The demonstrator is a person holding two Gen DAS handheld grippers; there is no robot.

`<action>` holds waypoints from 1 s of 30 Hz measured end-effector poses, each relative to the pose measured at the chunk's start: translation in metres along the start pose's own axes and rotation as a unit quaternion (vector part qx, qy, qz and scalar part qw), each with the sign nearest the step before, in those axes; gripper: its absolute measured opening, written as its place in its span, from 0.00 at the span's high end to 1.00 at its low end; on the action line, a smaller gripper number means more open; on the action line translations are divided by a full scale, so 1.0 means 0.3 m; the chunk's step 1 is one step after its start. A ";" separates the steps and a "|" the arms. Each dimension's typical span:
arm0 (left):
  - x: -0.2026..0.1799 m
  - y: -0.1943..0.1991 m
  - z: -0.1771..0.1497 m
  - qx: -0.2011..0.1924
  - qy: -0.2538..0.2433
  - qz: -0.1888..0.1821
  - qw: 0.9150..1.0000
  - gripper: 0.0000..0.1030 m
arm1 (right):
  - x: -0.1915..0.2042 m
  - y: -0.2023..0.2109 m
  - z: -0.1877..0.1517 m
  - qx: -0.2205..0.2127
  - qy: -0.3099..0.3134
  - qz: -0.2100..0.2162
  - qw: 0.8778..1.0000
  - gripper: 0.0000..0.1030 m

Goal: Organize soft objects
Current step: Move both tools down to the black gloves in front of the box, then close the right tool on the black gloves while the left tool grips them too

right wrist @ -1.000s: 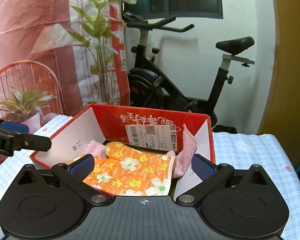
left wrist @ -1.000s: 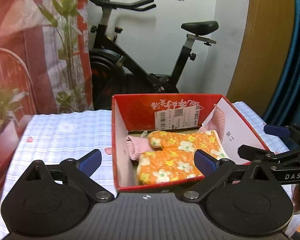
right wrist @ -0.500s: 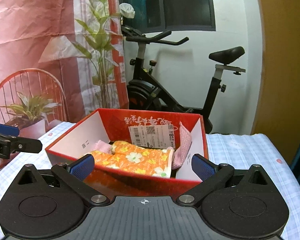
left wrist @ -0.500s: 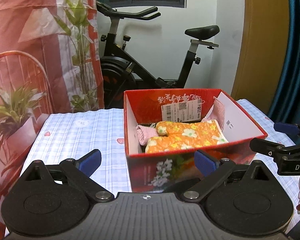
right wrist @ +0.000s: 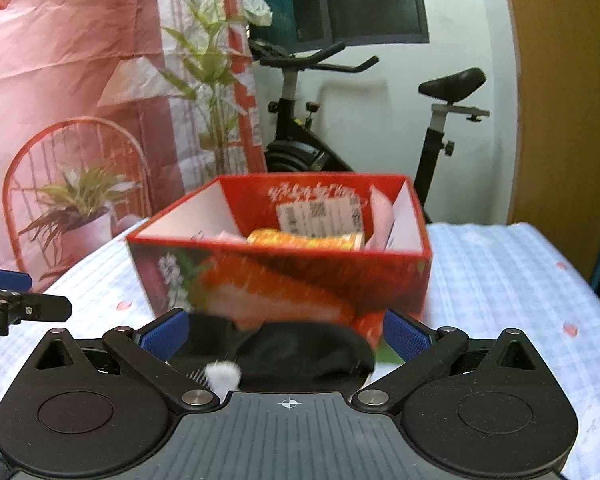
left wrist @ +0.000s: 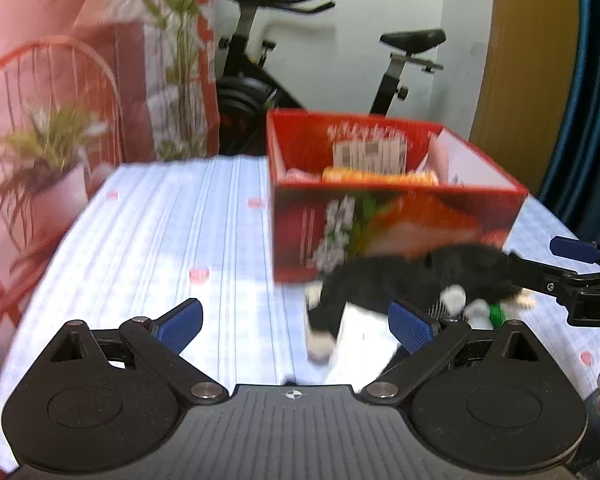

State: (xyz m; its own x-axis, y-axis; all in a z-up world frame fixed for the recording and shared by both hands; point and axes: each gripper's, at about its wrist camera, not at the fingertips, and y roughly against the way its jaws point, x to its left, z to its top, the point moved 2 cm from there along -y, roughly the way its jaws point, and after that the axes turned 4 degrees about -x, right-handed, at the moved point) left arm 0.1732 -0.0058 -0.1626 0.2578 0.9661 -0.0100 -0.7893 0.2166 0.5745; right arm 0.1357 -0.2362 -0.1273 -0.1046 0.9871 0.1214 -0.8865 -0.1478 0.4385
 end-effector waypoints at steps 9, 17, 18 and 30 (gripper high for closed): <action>0.026 -0.001 -0.129 0.032 0.047 -0.033 0.998 0.11 | 0.100 0.020 -0.115 0.029 0.019 0.037 0.999 0.03; 0.005 -0.019 -0.199 0.048 0.048 -0.043 0.997 0.11 | 0.173 0.000 -0.104 0.030 0.076 0.087 0.993 0.20; 0.003 -0.023 -0.201 0.048 0.048 -0.045 0.997 0.11 | 0.174 -0.009 -0.103 0.034 0.076 0.089 0.992 0.21; 0.040 -0.101 -0.244 0.067 0.110 -0.076 0.989 0.38 | 0.193 -0.085 -0.151 0.066 0.103 0.099 0.987 0.25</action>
State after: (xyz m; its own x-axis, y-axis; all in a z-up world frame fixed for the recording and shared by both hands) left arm 0.1595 0.0097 -0.2400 0.2288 0.9339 -0.2746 -0.6658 0.3559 0.6558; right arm 0.1317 -0.1727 -0.1720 -0.3724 0.9273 0.0387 -0.7745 -0.3335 0.5376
